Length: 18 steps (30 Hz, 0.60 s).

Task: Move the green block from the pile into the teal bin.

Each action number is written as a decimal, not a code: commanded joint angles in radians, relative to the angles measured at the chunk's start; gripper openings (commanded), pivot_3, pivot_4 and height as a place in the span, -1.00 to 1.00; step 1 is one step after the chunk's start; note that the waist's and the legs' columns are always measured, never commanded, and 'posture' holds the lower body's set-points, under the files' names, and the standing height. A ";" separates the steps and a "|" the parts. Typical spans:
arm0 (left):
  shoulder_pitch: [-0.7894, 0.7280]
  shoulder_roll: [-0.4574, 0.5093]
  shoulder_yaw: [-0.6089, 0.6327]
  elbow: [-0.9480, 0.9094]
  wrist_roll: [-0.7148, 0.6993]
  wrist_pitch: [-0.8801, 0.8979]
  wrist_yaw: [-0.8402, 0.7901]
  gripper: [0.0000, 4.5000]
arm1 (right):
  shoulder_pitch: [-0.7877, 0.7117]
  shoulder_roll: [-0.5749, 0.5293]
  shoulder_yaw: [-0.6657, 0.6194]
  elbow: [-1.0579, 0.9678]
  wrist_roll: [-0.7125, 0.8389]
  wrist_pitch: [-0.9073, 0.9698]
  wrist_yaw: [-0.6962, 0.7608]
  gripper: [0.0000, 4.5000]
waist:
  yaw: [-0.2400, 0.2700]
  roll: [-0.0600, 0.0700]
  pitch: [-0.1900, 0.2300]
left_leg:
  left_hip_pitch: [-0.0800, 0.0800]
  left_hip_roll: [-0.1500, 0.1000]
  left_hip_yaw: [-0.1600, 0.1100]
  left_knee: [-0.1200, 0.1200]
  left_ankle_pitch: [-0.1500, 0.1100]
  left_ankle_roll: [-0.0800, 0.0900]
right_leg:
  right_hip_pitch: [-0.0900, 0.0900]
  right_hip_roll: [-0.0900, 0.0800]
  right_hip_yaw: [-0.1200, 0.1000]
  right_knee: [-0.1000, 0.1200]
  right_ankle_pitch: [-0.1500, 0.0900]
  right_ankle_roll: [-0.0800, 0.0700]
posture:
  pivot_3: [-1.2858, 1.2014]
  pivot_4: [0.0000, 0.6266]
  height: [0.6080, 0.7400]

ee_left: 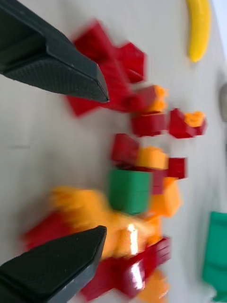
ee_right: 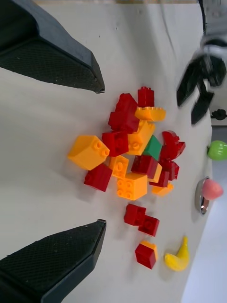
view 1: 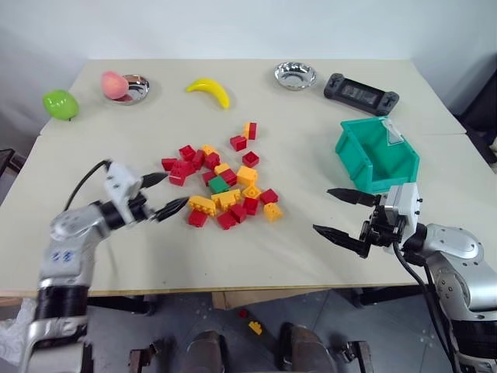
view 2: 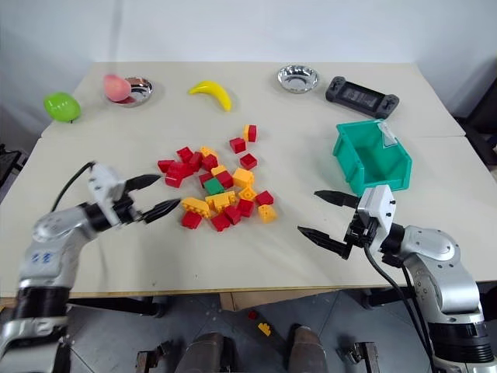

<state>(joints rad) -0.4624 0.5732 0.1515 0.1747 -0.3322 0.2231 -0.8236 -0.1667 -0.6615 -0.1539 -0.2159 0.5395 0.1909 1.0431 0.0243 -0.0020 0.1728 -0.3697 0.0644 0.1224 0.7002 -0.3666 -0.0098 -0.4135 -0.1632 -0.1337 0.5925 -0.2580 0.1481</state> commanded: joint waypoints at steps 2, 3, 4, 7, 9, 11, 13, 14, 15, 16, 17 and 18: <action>-0.135 -0.030 -0.110 0.060 0.082 0.053 0.029 0.97 | 0.008 0.004 -0.014 -0.026 -0.002 -0.026 -0.009 1.00 | -0.002 0.000 0.000 | 0.000 0.000 0.000 -0.001 0.000 0.000 | 0.000 0.000 0.000 0.000 0.000 0.000 | 0.03 -0.52 1.00; -0.152 -0.027 -0.134 0.078 0.105 0.045 0.025 0.97 | 0.008 0.004 -0.015 -0.028 -0.001 -0.025 -0.011 1.00 | -0.005 0.000 0.000 | 0.000 0.000 0.000 -0.001 0.000 0.000 | 0.000 0.000 0.000 0.000 0.000 0.000 | 0.03 -0.52 1.00; -0.169 -0.028 -0.149 0.099 0.125 0.041 0.030 0.97 | 0.010 0.005 -0.015 -0.030 -0.001 -0.025 -0.015 1.00 | -0.009 0.000 0.000 | 0.001 0.000 0.000 -0.002 0.000 0.000 | 0.000 0.000 0.000 -0.001 0.000 0.000 | 0.03 -0.52 1.00; -0.225 -0.030 -0.202 0.164 0.166 0.077 0.019 0.97 | 0.020 0.011 -0.011 -0.045 -0.001 -0.024 -0.028 1.00 | -0.014 0.000 0.000 | 0.001 0.000 0.001 -0.002 0.000 0.000 | 0.000 0.000 0.000 -0.001 0.000 0.000 | 0.03 -0.52 1.00; -0.237 -0.012 -0.252 0.179 0.205 0.081 -0.020 0.97 | 0.027 0.018 -0.013 -0.061 0.006 -0.017 -0.042 1.00 | -0.016 0.000 0.000 | 0.000 0.000 0.000 -0.002 0.000 0.000 | 0.000 0.000 0.000 -0.001 0.000 0.000 | 0.03 -0.52 1.00; -0.244 -0.005 -0.269 0.186 0.217 0.107 -0.035 0.97 | 0.032 0.020 -0.016 -0.075 0.013 -0.010 -0.055 1.00 | -0.017 0.000 0.000 | 0.001 0.000 0.000 -0.002 0.000 0.000 | 0.000 0.000 0.000 -0.001 0.000 0.000 | 0.03 -0.52 1.00; -0.251 -0.001 -0.274 0.189 0.222 0.146 -0.031 0.97 | 0.039 0.020 -0.021 -0.087 0.017 -0.005 -0.065 1.00 | -0.019 0.000 0.000 | 0.001 0.000 0.000 -0.002 0.000 0.000 | 0.000 0.000 0.000 -0.001 0.000 0.000 | 0.03 -0.52 1.00; -0.252 -0.001 -0.274 0.186 0.218 0.169 -0.032 0.97 | 0.042 0.020 -0.023 -0.093 0.019 -0.002 -0.070 1.00 | -0.019 0.000 0.000 | 0.001 0.000 0.000 -0.001 0.000 0.000 | 0.000 0.000 0.000 -0.001 0.000 0.000 | 0.03 -0.52 1.00; -0.257 -0.015 -0.263 0.187 0.203 0.215 -0.017 0.97 | 0.047 0.020 -0.024 -0.098 0.021 0.000 -0.073 1.00 | -0.019 0.000 0.000 | 0.001 0.000 0.000 -0.001 0.000 0.000 | 0.000 0.000 0.000 -0.001 0.000 0.000 | 0.03 -0.52 1.00; -0.264 -0.030 -0.255 0.190 0.191 0.259 -0.004 0.97 | 0.051 0.020 -0.025 -0.104 0.023 0.004 -0.077 1.00 | -0.018 0.000 0.000 | 0.001 0.000 0.000 -0.001 0.000 0.000 | 0.000 0.000 0.000 -0.001 0.000 0.000 | 0.03 -0.52 1.00; -0.271 -0.038 -0.257 0.194 0.188 0.290 0.000 0.97 | 0.056 0.020 -0.025 -0.110 0.024 0.007 -0.079 1.00 | -0.017 0.000 0.000 | 0.001 0.000 0.000 -0.001 0.000 0.000 | 0.001 0.000 0.000 -0.001 0.000 0.000 | 0.03 -0.52 1.00; -0.282 -0.045 -0.263 0.213 0.204 0.292 0.017 0.97 | 0.059 0.020 -0.024 -0.116 0.025 0.009 -0.082 1.00 | -0.014 0.000 0.000 | 0.002 0.000 0.000 -0.001 0.000 0.000 | 0.001 0.000 0.000 -0.001 0.000 0.000 | 0.03 -0.52 1.00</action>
<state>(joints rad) -0.7515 0.5333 -0.0839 0.3566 -0.1545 0.4695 -0.8302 -0.1092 -0.6461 -0.1581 -0.2831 0.5404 0.1991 0.9682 0.0099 -0.0020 0.1726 -0.3680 0.0643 0.1221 0.6994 -0.3666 -0.0099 -0.4122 -0.1629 -0.1335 0.5920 -0.2581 0.1482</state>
